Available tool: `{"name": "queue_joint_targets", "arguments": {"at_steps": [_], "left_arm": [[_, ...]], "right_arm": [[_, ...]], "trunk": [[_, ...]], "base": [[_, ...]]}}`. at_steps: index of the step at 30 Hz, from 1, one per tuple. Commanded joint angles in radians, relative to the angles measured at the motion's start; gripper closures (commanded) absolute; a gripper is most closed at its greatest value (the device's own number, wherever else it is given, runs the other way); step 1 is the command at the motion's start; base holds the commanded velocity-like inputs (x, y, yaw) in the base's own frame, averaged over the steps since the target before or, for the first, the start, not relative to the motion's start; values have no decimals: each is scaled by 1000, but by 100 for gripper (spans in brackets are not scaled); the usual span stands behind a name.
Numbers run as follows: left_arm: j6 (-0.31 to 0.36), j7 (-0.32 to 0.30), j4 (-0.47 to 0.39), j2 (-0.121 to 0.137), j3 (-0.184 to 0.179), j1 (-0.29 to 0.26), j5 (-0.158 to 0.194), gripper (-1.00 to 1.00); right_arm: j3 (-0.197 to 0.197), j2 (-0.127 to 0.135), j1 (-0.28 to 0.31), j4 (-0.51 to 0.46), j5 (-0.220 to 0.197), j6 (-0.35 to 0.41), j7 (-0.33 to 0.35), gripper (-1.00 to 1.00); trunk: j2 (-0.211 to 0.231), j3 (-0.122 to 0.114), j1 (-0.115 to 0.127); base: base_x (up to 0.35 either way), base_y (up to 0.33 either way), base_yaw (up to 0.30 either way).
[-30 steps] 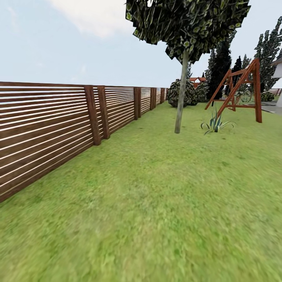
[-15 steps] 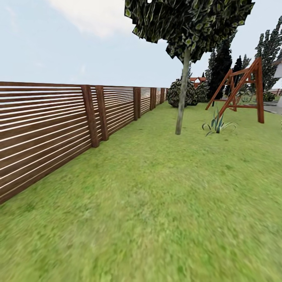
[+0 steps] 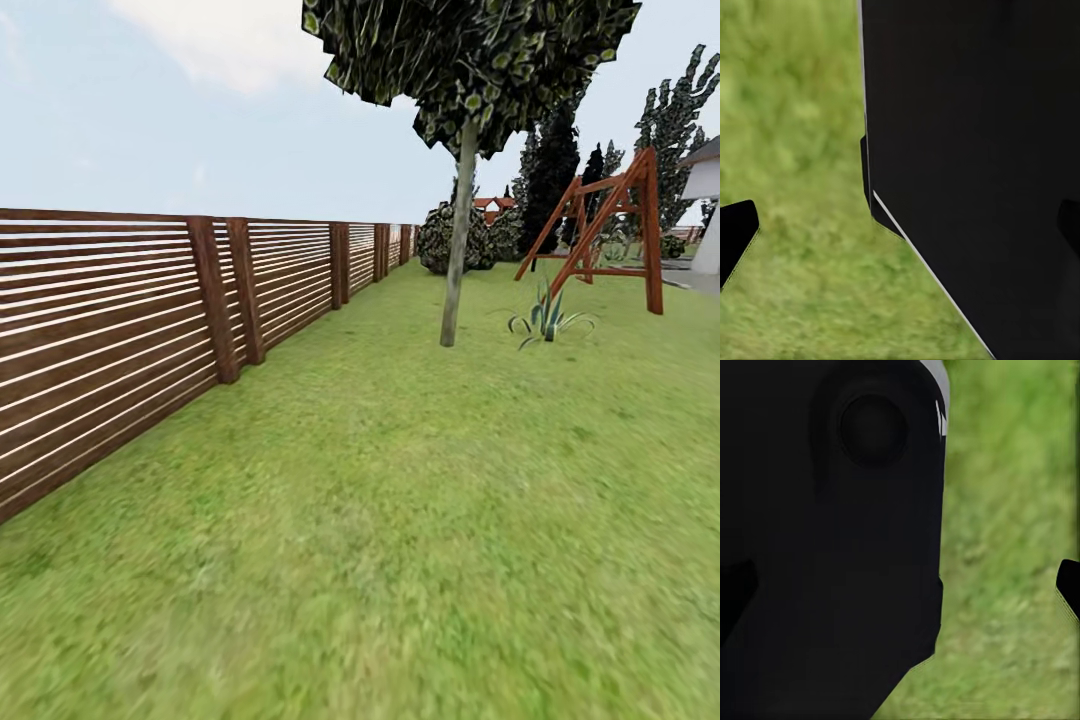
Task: Take the three Easter eggs out of the wicker basket on the lawn in the garden, then place them on the lawn next to a single tree (choose any tree) so that all three eggs are next to the same tree and none are left in the basket.
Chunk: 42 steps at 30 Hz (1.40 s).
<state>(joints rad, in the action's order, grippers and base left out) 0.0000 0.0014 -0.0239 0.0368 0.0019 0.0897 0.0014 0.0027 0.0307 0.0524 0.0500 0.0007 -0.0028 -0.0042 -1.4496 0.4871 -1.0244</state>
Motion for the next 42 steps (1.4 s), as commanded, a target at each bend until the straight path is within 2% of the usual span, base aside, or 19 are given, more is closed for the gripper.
{"name": "queue_joint_targets", "arguments": {"at_steps": [1, 42], "left_arm": [[0, 0, -2, 0, 0, 1, 0, -100], [0, 0, -2, 0, 0, 1, 0, -100]], "right_arm": [[0, 0, 1, 2, 0, 0, 0, -100], [0, 0, 1, 2, 1, 0, 0, -100]], "trunk": [[0, 1, -1], [0, 1, -1]], "base": [[333, 0, 0], [333, 0, 0]]}}
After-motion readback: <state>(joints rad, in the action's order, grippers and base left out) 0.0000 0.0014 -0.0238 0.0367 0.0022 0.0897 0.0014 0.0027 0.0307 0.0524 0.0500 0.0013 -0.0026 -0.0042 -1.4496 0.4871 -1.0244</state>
